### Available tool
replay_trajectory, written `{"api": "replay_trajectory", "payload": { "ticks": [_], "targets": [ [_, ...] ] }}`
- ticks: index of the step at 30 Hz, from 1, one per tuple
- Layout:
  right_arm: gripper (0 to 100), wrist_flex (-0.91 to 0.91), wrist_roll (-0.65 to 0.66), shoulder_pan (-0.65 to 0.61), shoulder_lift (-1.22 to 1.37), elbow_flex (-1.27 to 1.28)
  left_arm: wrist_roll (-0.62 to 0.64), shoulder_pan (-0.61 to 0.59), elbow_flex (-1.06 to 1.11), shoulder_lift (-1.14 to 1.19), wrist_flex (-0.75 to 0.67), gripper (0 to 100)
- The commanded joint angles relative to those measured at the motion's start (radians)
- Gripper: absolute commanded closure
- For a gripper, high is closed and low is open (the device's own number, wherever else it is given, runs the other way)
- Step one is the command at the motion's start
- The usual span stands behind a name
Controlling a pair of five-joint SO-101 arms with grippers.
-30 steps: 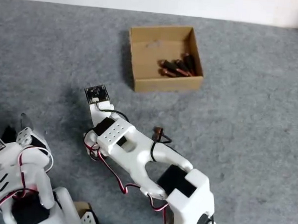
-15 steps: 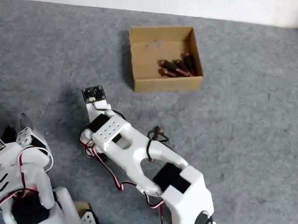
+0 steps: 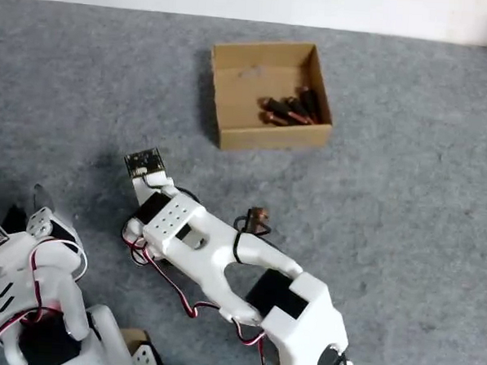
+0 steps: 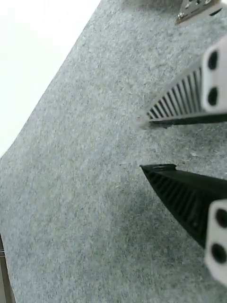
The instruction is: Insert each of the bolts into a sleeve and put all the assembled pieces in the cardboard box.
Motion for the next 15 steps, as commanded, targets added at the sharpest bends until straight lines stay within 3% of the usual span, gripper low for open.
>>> {"api": "replay_trajectory", "payload": {
  "ticks": [1,6,12,15],
  "targets": [
    [73.2,0.012,-0.051,-0.010,-0.005,-0.025,0.006,-0.004,-0.004,-0.010,-0.015,86],
    [75.9,-0.059,-0.060,-0.008,-0.001,0.001,0.006,-0.004,-0.004,-0.010,-0.015,86],
    [99.8,-0.125,-0.058,-0.010,-0.002,0.050,0.006,-0.004,-0.004,-0.010,-0.015,86],
    [97.6,-0.133,-0.057,-0.010,-0.002,0.054,0.006,-0.004,-0.004,-0.010,-0.015,86]
  ]
}}
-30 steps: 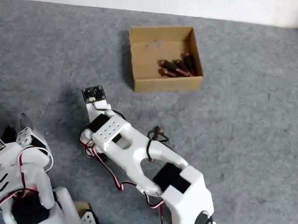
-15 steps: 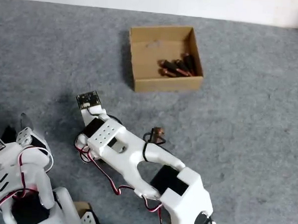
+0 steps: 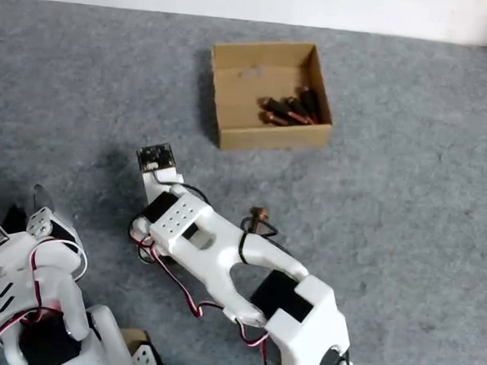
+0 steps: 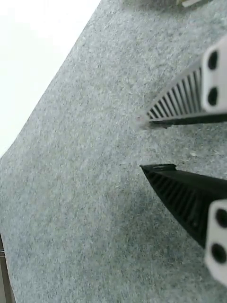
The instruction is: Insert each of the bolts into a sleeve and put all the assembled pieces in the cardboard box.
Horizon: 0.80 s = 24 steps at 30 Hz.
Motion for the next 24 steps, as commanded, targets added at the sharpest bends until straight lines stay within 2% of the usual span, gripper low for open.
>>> {"api": "replay_trajectory", "payload": {
  "ticks": [1,10,14,17,20,24],
  "targets": [
    [98.7,-0.042,-0.006,-0.018,0.001,-0.002,0.006,-0.004,-0.004,-0.010,-0.015,86],
    [99.5,-0.036,-0.005,-0.015,-0.007,-0.002,0.006,-0.004,-0.004,-0.010,-0.015,86],
    [99.5,0.077,-0.003,0.013,-0.012,-0.013,0.006,-0.004,-0.004,-0.010,-0.015,86],
    [99.5,0.096,0.006,0.058,-0.067,-0.048,0.006,-0.004,-0.004,-0.010,-0.015,86],
    [99.5,0.116,0.106,0.110,-0.176,-0.067,0.005,0.028,-0.004,-0.010,-0.014,86],
    [99.5,0.165,0.210,0.170,-0.367,-0.070,0.003,0.159,0.012,-0.010,-0.006,86]
  ]
}}
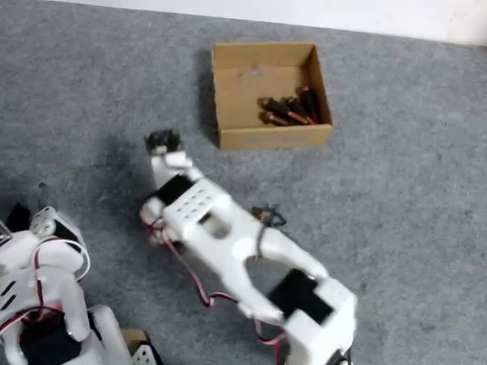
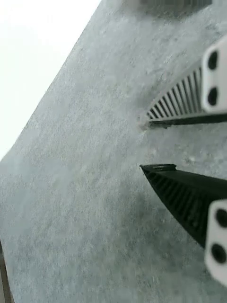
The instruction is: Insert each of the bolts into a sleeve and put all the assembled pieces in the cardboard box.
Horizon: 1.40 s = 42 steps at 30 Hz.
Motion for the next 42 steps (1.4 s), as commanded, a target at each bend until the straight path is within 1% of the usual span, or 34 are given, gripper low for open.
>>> {"api": "replay_trajectory", "payload": {
  "ticks": [1,5,8,15,17,20,22,24,27,30,34,37,40,42],
  "targets": [
    [99.5,0.045,0.109,0.074,-0.225,-0.039,0.003,0.139,0.015,-0.008,-0.005,86],
    [99.5,0.107,0.193,0.186,-0.417,-0.036,0.002,0.303,0.022,-0.002,-0.005,86],
    [99.5,0.186,0.239,0.282,-0.559,-0.036,0.002,0.426,0.018,-0.002,-0.009,86],
    [99.5,0.384,0.339,0.481,-0.858,-0.030,0.002,0.713,0.035,0.001,-0.141,86],
    [99.5,0.403,0.377,0.567,-0.928,-0.002,0.002,0.802,0.068,0.001,-0.187,86],
    [99.5,0.404,0.471,0.676,-1.024,0.084,0.002,0.931,0.105,0.002,-0.224,86],
    [99.5,0.398,0.508,0.731,-1.086,0.171,0.000,0.995,0.117,0.004,-0.230,86],
    [99.5,0.395,0.517,0.779,-1.152,0.252,-0.026,1.032,0.110,0.045,-0.226,86],
    [99.5,0.395,0.520,0.822,-1.265,0.349,-0.034,1.036,0.059,0.199,-0.224,86],
    [99.5,0.397,0.519,0.825,-1.408,0.433,-0.034,1.050,-0.031,0.429,-0.224,86],
    [99.5,0.389,0.532,0.828,-1.586,0.559,-0.018,1.115,-0.150,0.750,-0.227,86],
    [99.5,0.340,0.620,0.915,-1.653,0.624,0.057,1.170,-0.220,0.951,-0.259,86],
    [99.5,0.259,0.631,1.029,-1.682,0.745,0.077,1.231,-0.269,1.116,-0.333,86],
    [99.5,0.200,0.628,1.055,-1.693,0.851,0.078,1.264,-0.291,1.216,-0.377,86]
  ]
}}
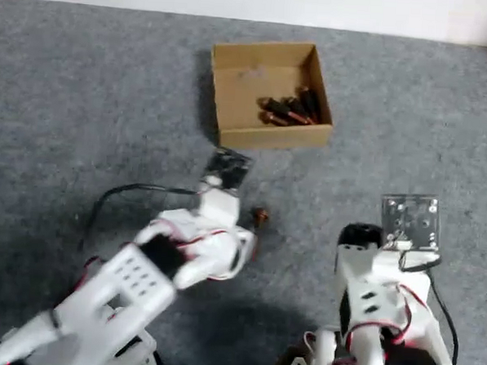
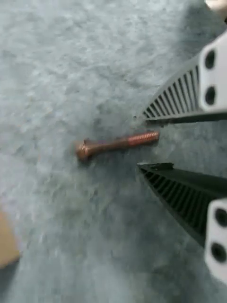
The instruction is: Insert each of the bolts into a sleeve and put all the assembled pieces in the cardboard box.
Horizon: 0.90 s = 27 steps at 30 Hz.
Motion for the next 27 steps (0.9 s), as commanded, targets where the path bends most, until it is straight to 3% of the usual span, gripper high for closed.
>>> {"api": "replay_trajectory", "payload": {
  "ticks": [1,11,20,23,27],
  "targets": [
    [99.5,-0.119,0.015,0.054,-0.024,0.153,0.012,0.062,-0.082,0.180,-0.091,86],
    [99.5,-0.248,-0.034,0.053,-0.229,0.466,0.014,0.048,-0.102,0.450,-0.304,86],
    [99.5,-0.245,-0.029,0.053,-0.344,0.564,0.014,0.025,-0.260,0.694,-0.273,86],
    [99.4,-0.248,-0.028,0.053,-0.349,0.564,0.014,0.025,-0.314,0.707,-0.192,86],
    [99.4,-0.248,-0.032,0.053,-0.349,0.564,0.014,0.025,-0.321,0.710,-0.183,86]
  ]
}}
